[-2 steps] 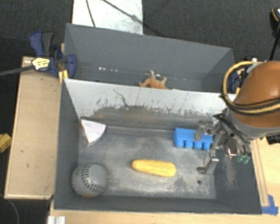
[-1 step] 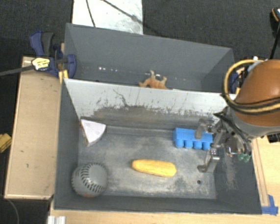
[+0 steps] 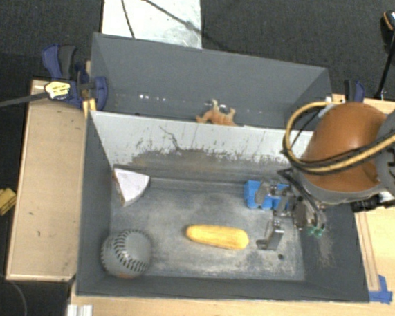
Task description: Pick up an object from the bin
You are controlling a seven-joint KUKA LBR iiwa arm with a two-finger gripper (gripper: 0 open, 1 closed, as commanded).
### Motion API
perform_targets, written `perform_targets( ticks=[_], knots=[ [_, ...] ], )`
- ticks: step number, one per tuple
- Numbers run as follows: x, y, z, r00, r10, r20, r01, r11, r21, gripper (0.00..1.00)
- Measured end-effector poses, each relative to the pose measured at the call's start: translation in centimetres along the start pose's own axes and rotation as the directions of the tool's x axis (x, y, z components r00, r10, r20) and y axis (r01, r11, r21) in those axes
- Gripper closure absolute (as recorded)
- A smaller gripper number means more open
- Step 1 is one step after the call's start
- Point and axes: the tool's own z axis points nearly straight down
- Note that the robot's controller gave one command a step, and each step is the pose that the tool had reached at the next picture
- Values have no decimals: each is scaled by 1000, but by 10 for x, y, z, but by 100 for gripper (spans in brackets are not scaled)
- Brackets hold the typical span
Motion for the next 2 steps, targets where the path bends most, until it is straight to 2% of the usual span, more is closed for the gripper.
perform_targets(
  ticks=[1, 2],
  knots=[
    [29, 18, 51, 999, -43, -8, 43, 999, -1, 0],
    [37, 32, 68, 988, 155, -9, -155, 988, 1, 0]
  ],
)
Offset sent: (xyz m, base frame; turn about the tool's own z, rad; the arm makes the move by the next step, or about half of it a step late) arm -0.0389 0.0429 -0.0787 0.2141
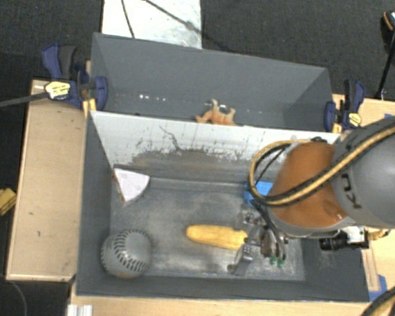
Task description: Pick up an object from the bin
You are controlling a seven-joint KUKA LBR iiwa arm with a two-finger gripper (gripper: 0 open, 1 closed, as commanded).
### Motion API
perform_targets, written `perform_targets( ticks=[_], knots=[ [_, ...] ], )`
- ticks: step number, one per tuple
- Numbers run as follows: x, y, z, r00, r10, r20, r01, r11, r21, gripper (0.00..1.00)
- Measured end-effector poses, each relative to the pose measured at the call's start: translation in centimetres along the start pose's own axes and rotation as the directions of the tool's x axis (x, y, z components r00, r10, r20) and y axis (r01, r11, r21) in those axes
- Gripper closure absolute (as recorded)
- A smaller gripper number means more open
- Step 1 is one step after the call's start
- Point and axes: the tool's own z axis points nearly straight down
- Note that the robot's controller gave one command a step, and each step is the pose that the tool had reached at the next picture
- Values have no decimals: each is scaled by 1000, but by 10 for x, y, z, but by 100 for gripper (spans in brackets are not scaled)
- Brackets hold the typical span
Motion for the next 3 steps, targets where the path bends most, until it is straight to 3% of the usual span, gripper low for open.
perform_targets(
  ticks=[1, 3],
  knots=[
    [-13, 35, 37, 990, -144, 2, 144, 990, 0, 100],
    [-8, 36, 36, 990, -139, 2, 139, 990, 1, 100]
  ],
)
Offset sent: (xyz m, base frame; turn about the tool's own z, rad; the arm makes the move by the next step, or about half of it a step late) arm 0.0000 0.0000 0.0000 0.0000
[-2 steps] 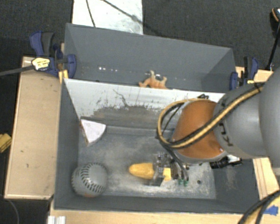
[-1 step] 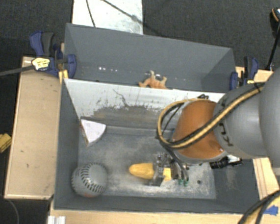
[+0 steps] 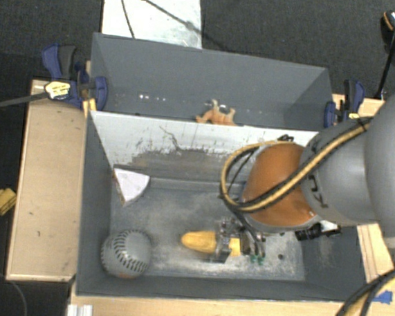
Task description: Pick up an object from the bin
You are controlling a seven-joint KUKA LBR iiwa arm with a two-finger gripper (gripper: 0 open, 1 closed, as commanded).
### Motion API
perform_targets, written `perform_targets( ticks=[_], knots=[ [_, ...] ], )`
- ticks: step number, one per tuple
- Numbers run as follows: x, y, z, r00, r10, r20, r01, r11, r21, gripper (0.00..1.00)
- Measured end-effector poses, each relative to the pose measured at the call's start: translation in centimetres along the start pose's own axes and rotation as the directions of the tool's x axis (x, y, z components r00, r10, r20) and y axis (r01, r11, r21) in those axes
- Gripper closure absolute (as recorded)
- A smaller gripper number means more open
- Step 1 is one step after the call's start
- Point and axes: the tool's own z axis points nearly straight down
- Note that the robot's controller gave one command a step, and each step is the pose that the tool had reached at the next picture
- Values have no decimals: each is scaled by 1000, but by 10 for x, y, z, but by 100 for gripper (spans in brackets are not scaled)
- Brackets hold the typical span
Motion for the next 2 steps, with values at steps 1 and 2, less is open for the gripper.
perform_targets(
  ticks=[1, 2],
  knots=[
    [0, 0, 0, 1000, -2, 0, 2, 1000, 0, 100],
    [0, 0, 0, 1000, -2, 0, 2, 1000, 0, 100]
  ],
)
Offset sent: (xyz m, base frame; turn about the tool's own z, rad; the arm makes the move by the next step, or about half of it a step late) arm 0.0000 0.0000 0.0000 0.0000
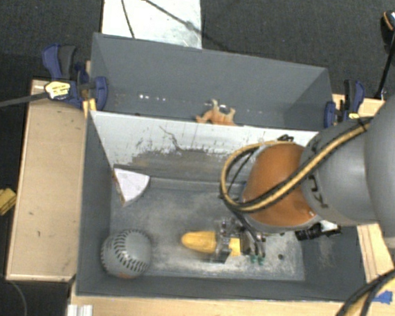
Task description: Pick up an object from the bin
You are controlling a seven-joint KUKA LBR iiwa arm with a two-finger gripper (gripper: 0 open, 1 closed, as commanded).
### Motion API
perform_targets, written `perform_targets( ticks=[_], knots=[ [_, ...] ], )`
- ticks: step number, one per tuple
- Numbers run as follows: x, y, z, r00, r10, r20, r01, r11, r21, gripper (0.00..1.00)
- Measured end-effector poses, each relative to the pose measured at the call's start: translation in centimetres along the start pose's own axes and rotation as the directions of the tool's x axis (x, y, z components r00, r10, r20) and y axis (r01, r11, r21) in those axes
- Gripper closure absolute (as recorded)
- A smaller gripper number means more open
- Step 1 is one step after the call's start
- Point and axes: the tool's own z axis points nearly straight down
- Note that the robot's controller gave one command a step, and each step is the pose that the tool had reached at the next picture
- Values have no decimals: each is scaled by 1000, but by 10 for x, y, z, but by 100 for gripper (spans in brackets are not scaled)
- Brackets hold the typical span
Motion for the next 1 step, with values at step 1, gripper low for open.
perform_targets(
  ticks=[1],
  knots=[
    [-6, 1, 1, 997, -81, -6, 81, 997, -1, 100]
  ],
)
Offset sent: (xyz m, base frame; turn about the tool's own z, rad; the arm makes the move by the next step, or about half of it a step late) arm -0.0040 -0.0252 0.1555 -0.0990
